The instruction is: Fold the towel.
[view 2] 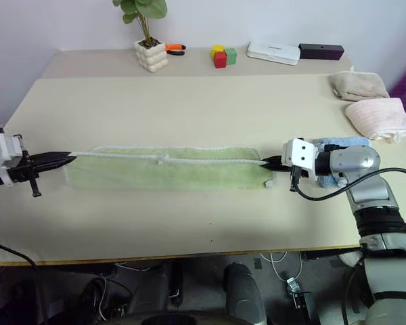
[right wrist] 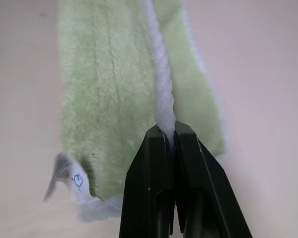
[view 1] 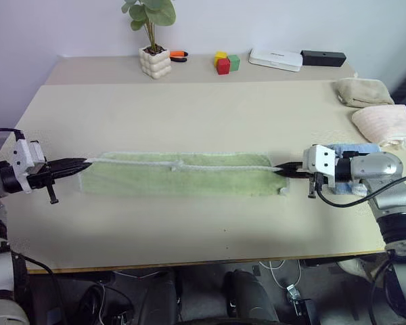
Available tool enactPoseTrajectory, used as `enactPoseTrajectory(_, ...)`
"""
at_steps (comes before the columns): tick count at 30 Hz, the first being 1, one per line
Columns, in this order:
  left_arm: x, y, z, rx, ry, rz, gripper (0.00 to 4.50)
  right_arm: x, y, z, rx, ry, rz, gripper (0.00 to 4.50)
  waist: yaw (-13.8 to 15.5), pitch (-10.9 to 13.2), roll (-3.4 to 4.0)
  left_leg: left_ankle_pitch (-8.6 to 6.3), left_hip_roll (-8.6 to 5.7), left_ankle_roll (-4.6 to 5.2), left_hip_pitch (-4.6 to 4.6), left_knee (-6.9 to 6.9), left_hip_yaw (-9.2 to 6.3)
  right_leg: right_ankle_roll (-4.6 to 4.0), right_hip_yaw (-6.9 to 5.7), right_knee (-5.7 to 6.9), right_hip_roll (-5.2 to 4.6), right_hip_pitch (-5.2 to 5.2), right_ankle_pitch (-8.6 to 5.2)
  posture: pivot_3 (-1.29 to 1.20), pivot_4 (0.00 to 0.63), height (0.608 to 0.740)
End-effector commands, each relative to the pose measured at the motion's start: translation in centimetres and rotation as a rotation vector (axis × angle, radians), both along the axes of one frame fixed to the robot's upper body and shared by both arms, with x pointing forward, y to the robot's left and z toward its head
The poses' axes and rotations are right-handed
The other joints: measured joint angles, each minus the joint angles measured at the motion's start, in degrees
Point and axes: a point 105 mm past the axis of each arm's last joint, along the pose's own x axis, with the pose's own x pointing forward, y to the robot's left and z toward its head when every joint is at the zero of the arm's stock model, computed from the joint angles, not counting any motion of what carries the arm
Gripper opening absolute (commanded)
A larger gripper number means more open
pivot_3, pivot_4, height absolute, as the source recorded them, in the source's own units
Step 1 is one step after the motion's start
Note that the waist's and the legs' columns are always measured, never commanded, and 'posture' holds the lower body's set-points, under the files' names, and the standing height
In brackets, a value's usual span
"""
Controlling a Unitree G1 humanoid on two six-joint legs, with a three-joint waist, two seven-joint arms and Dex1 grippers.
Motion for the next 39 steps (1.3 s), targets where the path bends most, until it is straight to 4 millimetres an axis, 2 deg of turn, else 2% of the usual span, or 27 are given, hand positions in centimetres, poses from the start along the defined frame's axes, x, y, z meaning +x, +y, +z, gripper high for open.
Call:
enactPoseTrajectory(1, 1.0, 0.1, 0.3, 0.012, -0.021, 0.045, 0.0, 1.5, 0.0, 1.0, 0.007, -0.083, -0.035, 0.05, 0.0, 0.0, 0.0, 0.0, 0.0, 0.0, 0.0, 0.0, 0.0, 0.0, 0.0, 0.0, 0.0, 0.0, 0.0, 0.0, 0.15, 0.735)
enactPoseTrajectory(12, 3.6, -1.0, -1.5, 0.0, -0.012, 0.159, 0.0, 4.5, 0.9, 0.6, -0.024, -0.172, -0.095, 0.05, -0.1, 0.0, 0.01, 0.03, 0.0, -0.04, 0.0, 0.0, 0.01, 0.0, 0.0, 0.02, 0.0, 0.0, 0.0, 0.0, 0.15, 0.735)
enactPoseTrajectory(18, 4.3, -1.1, -1.5, -0.008, -0.014, 0.197, 0.0, 4.9, 0.3, 0.4, -0.037, -0.185, -0.122, 0.05, 0.0, 0.0, 0.01, 0.03, 0.0, -0.05, -0.01, 0.0, 0.02, 0.0, 0.0, 0.02, -0.01, 0.0, 0.0, 0.0, 0.15, 0.735)
enactPoseTrajectory(27, 4.3, -0.4, -1.3, -0.023, -0.018, 0.24, 0.0, 5.0, -0.3, 1.1, 0.005, -0.204, -0.154, 0.05, -0.2, 0.0, 0.02, 0.17, 0.0, -0.29, 0.0, -0.02, 0.02, 0.0, 0.01, 0.02, 0.0, 0.0, 0.0, 0.0, 0.15, 0.735)
enactPoseTrajectory(36, 5.1, -0.2, -2.1, -0.061, -0.01, 0.328, 0.0, 5.3, 0.1, 0.0, -0.008, -0.206, -0.17, 0.05, -0.1, 0.0, 0.02, 0.18, 0.0, -0.3, 0.0, -0.02, 0.02, 0.01, 0.0, 0.02, -0.01, 0.0, 0.0, 0.0, 0.15, 0.735)
enactPoseTrajectory(39, 5.3, -0.4, -2.9, -0.095, 0.057, 0.338, 0.0, 5.2, 0.2, -0.6, -0.02, -0.188, -0.169, 0.05, -0.1, 0.0, 0.02, 0.18, 0.0, -0.31, 0.0, -0.02, 0.02, 0.01, 0.01, 0.02, -0.01, 0.0, 0.0, 0.0, 0.15, 0.735)
